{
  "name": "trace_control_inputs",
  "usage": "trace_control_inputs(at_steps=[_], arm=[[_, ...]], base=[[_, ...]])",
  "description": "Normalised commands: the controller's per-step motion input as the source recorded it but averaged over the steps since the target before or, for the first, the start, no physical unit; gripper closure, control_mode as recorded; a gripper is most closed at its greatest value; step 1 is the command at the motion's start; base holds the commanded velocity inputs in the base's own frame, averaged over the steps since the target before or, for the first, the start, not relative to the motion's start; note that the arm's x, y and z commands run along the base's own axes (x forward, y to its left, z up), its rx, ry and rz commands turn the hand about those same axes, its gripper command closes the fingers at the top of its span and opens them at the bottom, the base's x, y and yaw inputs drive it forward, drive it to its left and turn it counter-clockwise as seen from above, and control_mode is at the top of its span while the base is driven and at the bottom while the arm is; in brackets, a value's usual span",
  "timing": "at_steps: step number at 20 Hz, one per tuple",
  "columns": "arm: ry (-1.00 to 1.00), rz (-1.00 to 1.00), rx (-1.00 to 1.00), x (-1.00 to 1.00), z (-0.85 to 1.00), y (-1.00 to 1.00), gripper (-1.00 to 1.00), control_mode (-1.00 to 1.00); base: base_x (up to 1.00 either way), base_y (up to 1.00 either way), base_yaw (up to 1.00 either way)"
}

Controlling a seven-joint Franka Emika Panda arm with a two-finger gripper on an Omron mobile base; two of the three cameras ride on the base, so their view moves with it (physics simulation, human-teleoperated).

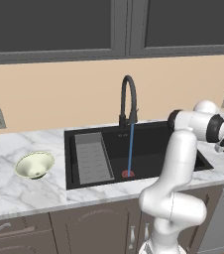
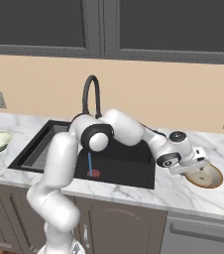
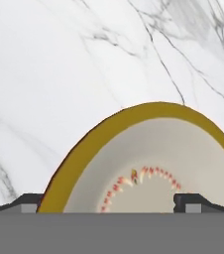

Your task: Rinse each bowl for a few seconds and place them down in the sink or on the counter.

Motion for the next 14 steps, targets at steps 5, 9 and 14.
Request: trace_control_inputs(at_steps=[5, 9, 14], arm=[[0.00, 0.02, 0.00, 0.01, -0.18, -0.14, 1.00, -1.00], [0.00, 0.01, 0.00, 0.00, -0.19, -0.15, 1.00, -1.00], [0.01, 0.01, 0.00, 0.00, -0.16, -0.23, 1.00, -1.00]], base=[[0.00, 0.00, 0.00], [0.00, 0.00, 0.00], [0.00, 0.00, 0.00]])
